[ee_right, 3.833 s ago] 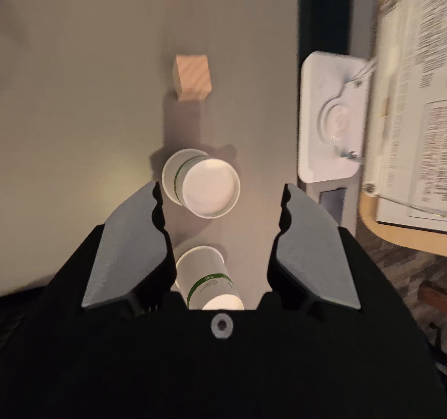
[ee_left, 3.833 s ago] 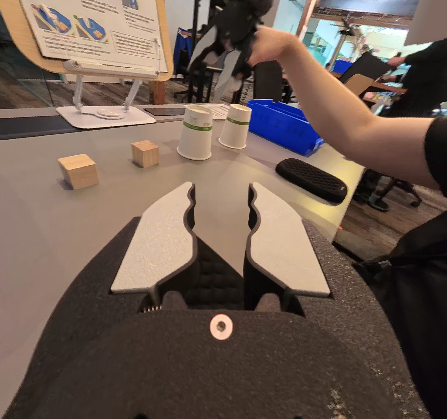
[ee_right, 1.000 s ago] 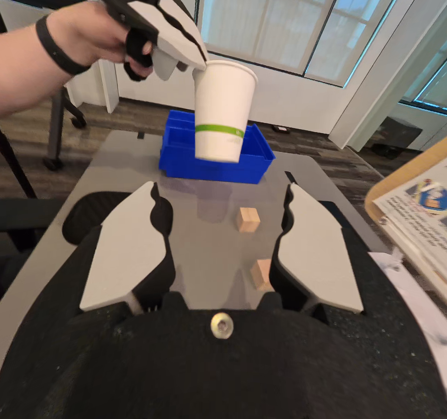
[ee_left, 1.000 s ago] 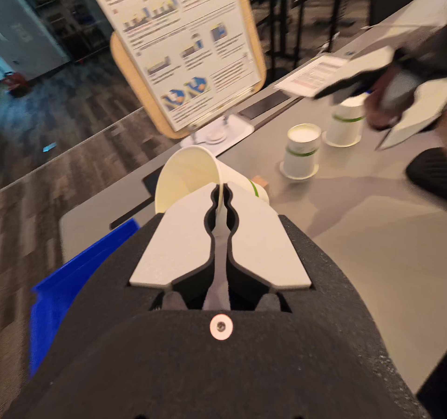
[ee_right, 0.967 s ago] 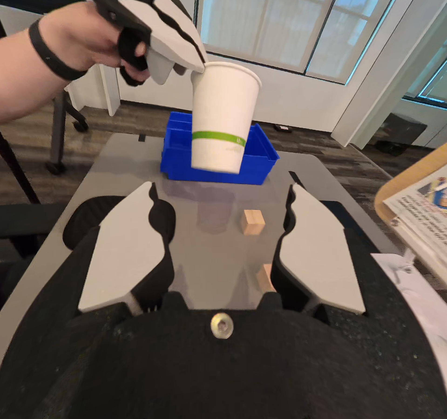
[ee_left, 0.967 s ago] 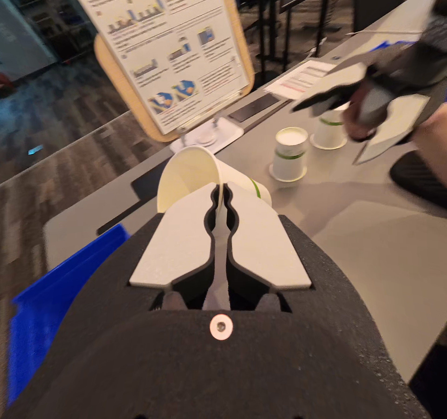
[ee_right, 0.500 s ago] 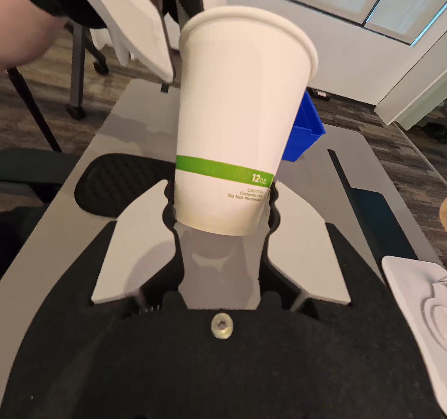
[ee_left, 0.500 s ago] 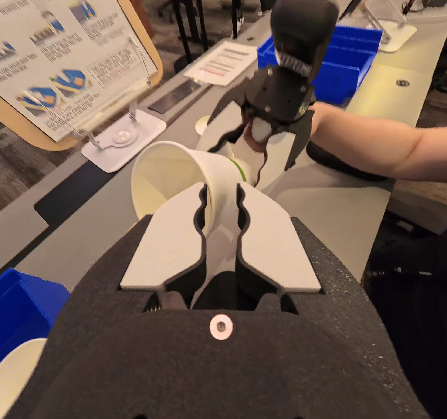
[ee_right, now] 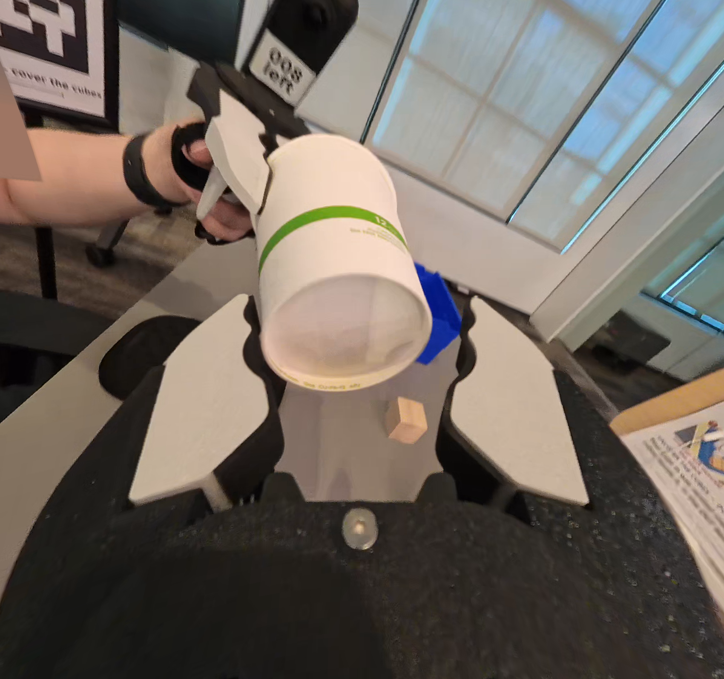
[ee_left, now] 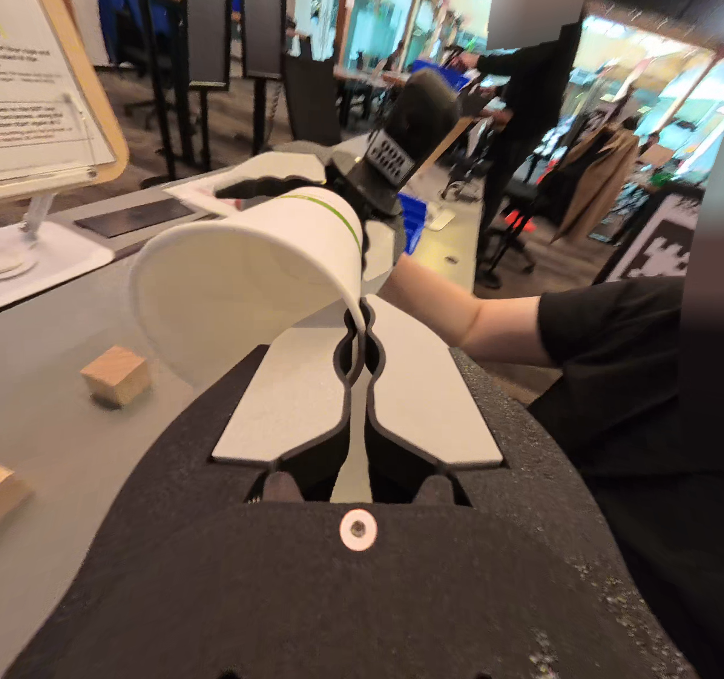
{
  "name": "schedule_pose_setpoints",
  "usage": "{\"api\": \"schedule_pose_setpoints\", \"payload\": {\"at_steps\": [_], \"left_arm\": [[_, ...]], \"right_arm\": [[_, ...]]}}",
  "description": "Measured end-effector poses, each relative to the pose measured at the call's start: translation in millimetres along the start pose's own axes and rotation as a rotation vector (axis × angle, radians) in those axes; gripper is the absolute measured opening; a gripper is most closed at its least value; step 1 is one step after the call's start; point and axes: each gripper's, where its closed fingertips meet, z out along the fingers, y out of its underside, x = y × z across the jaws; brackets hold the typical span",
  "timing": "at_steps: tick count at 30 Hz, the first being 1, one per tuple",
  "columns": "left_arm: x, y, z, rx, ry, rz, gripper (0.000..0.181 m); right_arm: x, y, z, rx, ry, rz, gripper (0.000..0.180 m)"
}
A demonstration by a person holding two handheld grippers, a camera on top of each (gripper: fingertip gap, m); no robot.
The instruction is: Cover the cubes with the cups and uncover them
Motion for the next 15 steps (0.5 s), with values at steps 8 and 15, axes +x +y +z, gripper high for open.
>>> {"api": "schedule_pose_setpoints", "payload": {"at_steps": [8, 15], "left_arm": [[7.9, 4.0, -2.9, 0.096, 0.058, -0.015, 0.000], [8.9, 8.4, -4.7, 0.135, 0.108, -0.071, 0.000]], "right_arm": [[-13.5, -15.5, 0.6, 0.078, -0.018, -0.080, 0.081], [-19.2, -12.8, 2.0, 0.041, -0.042, -0.093, 0.083]]}}
